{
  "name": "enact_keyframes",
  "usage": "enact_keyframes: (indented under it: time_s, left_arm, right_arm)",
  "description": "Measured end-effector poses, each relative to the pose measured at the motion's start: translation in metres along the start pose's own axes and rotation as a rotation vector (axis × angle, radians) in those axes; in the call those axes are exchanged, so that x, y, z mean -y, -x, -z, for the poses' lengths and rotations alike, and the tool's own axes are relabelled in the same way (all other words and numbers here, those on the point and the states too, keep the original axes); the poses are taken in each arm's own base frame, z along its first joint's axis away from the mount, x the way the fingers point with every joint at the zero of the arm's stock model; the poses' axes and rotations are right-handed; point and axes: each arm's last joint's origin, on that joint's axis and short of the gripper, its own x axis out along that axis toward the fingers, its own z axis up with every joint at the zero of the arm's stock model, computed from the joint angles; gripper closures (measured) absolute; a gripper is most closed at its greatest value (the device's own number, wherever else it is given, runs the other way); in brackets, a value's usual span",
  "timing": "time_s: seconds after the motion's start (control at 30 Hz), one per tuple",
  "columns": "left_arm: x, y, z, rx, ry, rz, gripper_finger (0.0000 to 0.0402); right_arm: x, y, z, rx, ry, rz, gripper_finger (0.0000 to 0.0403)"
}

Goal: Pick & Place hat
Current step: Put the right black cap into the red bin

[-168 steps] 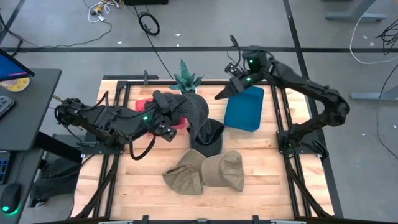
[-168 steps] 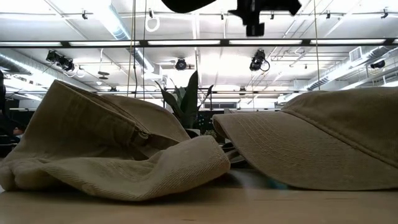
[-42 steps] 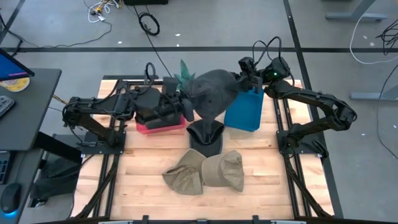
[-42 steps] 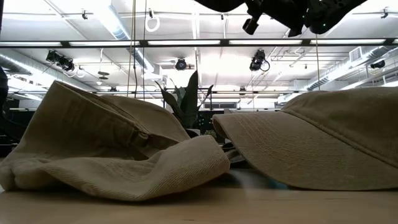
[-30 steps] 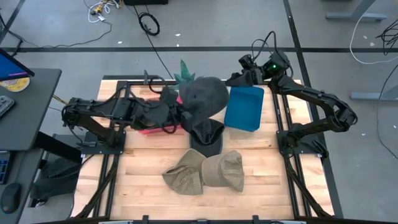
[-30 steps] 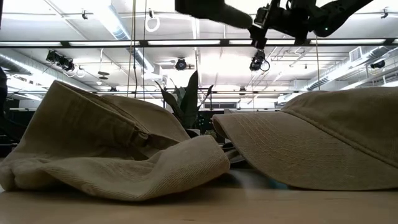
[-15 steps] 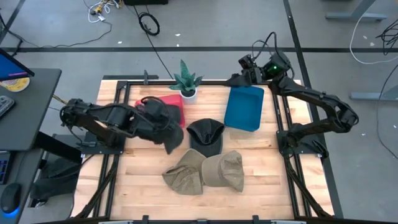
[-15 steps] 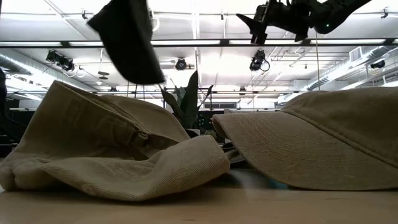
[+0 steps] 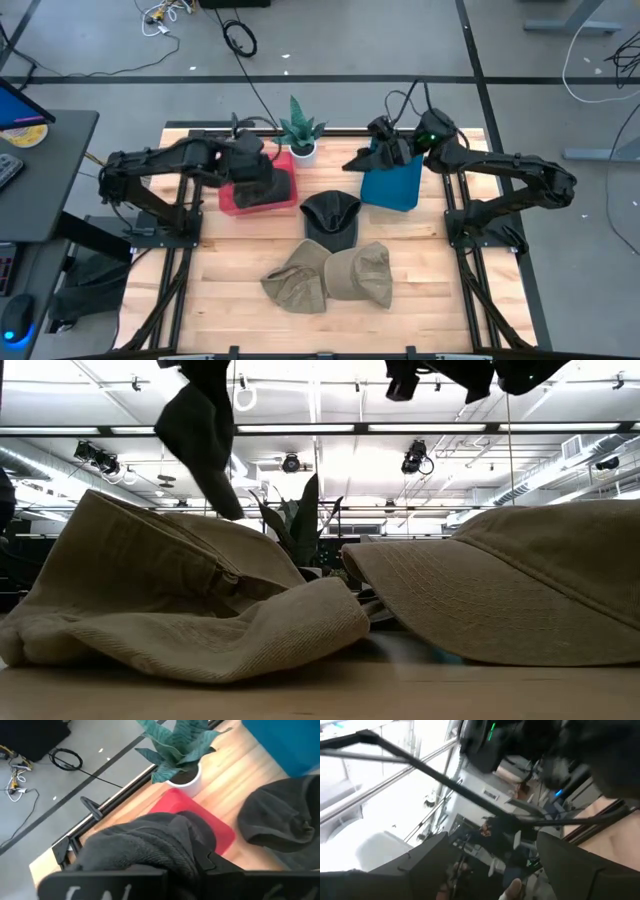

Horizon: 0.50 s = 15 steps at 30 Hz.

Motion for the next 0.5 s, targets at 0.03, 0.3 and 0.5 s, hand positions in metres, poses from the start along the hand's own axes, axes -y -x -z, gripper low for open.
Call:
enact_keyframes:
  time_s: [0.03, 0.3, 0.5]
  left_arm:
    - [-0.002, -0.003, -0.002, -0.009, -0.001, -0.001, 0.0378]
    - [0.011, -0.032, -0.001, 0.041, -0.022, 0.042, 0.0378]
    - [0.019, -0.063, 0.021, -0.033, -0.099, 0.012, 0.0378]
  right_arm:
    - [-0.001, -0.002, 0.002, -0.001, 0.006, -0.003, 0.0099]
    - [-0.004, -0.012, 0.011, 0.010, 0.051, -0.010, 0.0099]
    - [-0.005, -0.013, 0.012, 0.006, 0.051, -0.013, 0.0099]
